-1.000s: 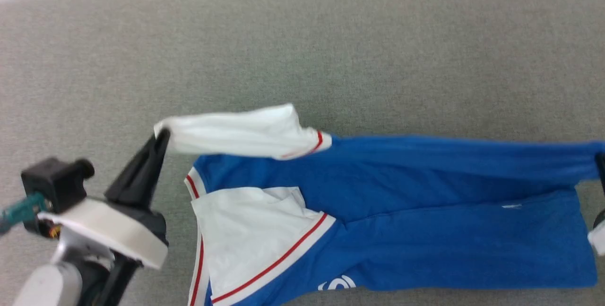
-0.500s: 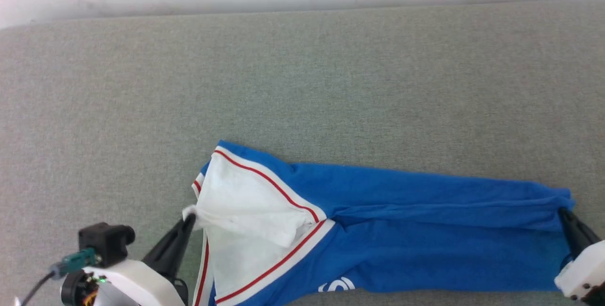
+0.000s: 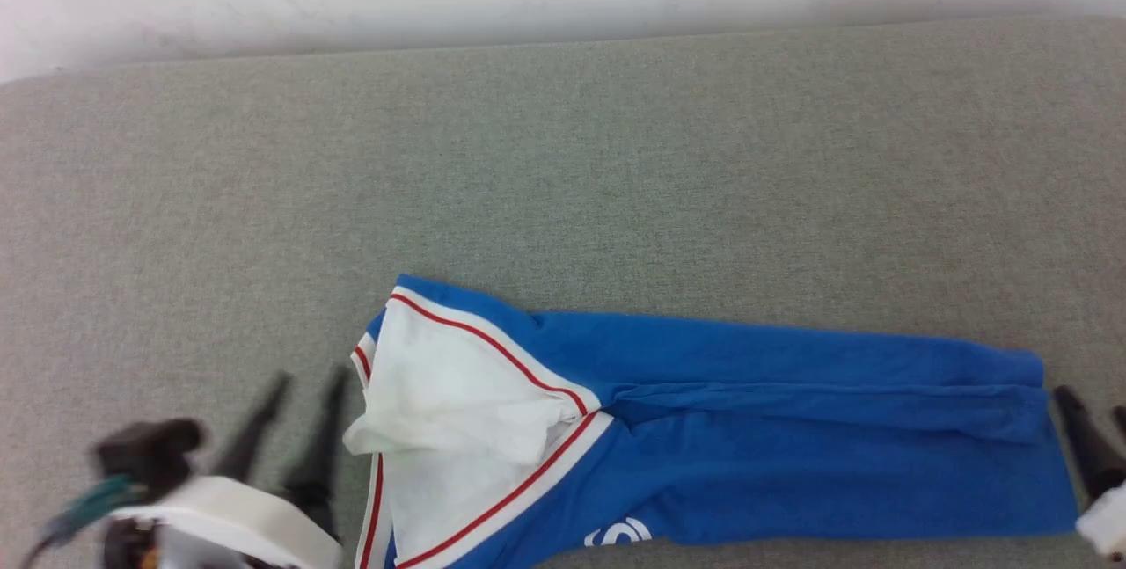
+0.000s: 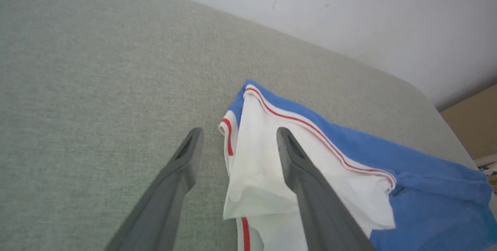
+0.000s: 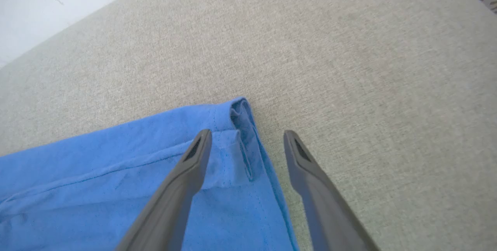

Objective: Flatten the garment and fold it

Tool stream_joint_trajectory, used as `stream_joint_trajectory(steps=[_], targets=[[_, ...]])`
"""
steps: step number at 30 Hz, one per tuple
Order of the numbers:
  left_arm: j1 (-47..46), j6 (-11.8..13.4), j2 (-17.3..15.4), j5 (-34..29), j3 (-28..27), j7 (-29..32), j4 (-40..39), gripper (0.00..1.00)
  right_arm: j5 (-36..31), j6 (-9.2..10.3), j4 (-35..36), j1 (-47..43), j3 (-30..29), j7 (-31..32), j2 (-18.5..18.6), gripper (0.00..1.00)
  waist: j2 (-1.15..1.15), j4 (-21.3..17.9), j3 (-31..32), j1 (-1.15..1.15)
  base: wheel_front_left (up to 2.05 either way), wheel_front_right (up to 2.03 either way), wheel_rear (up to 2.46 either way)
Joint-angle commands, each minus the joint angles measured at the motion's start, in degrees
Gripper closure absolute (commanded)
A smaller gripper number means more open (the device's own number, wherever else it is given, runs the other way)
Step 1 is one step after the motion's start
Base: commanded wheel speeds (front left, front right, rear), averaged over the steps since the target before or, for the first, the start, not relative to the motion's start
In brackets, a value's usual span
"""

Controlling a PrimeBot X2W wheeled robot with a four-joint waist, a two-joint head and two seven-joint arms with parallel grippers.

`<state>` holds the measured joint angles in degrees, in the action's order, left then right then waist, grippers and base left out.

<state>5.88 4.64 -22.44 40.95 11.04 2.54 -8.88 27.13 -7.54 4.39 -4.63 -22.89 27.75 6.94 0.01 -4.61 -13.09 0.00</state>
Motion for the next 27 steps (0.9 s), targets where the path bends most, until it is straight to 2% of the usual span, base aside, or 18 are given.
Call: stream_joint_trajectory(steps=[1, 4, 6, 11, 13, 18, 24, 25, 26, 27], targets=[[0.3, 0.9, 0.2, 0.1, -1.4, -1.5, -1.0, 0.00, 0.6, 0.05, 0.9, -0.6, -0.8, 0.2, -0.4, 0.00, -0.01, -0.2, -0.1, 0.00, 0.00, 0.00, 0.00], [1.1, 4.6, 0.5, -3.4, -5.7, -8.1, -4.1, 0.00, 0.4, 0.05, 2.4, -1.0, -3.5, 0.2, -1.2, 0.00, -0.01, -0.5, -0.5, 0.00, 0.00, 0.00, 0.00], [1.7, 7.1, 0.6, -7.1, -7.2, -12.4, -5.6, 0.00, -1.3, 0.05, 2.1, -1.7, -3.2, 0.5, -1.2, 0.00, -0.01, -0.5, -0.8, 0.00, 0.00, 0.00, 0.00], [2.9, 11.4, 1.7, -15.3, -7.7, -16.5, -7.8, 0.00, -1.8, 0.05, -0.6, -2.2, -0.9, 0.8, -1.8, 0.00, -0.01, 0.0, -1.3, 0.00, 0.00, 0.00, 0.00], [3.4, 12.1, 2.5, -17.3, -7.1, -17.0, -7.9, 0.00, -2.3, 0.05, -1.9, -2.0, -0.5, 0.4, -1.9, 0.00, -0.01, 0.4, -1.4, 0.00, 0.00, 0.00, 0.00], [3.7, 11.8, 3.6, -19.1, -4.9, -17.2, -6.9, 0.00, -3.4, 0.05, -5.2, -0.7, 0.0, -0.6, -1.2, 0.00, -0.01, 1.3, -1.7, 0.00, 0.00, 0.00, 0.00], [3.0, 11.6, 3.5, -19.9, -3.8, -17.1, -5.8, 0.00, -3.8, 0.05, -9.5, 1.3, 2.3, -0.3, -0.4, 0.00, -0.01, 2.4, -2.0, 0.00, 0.00, 0.00, 0.00], [2.9, 11.6, 3.5, -19.9, -3.7, -16.9, -5.6, 0.00, -3.8, 0.05, -10.3, 1.5, 2.6, 0.4, -0.4, 0.24, -0.01, 2.5, -2.0, 0.00, 0.00, 0.00, 0.00], [2.8, 11.5, 3.4, -19.9, -3.5, -16.7, -5.5, 0.00, -3.8, 0.05, -11.2, 1.9, 2.0, 1.1, -0.6, 0.75, -0.01, 2.6, -1.9, 0.00, 0.00, 0.00, 0.00], [2.6, 11.4, 3.4, -19.9, -3.3, -16.4, -5.4, 0.00, -4.0, 0.05, -12.0, 2.1, 1.5, 2.2, -0.9, 1.00, -0.01, 2.7, -1.8, 0.00, 0.00, 0.00, 0.00]])
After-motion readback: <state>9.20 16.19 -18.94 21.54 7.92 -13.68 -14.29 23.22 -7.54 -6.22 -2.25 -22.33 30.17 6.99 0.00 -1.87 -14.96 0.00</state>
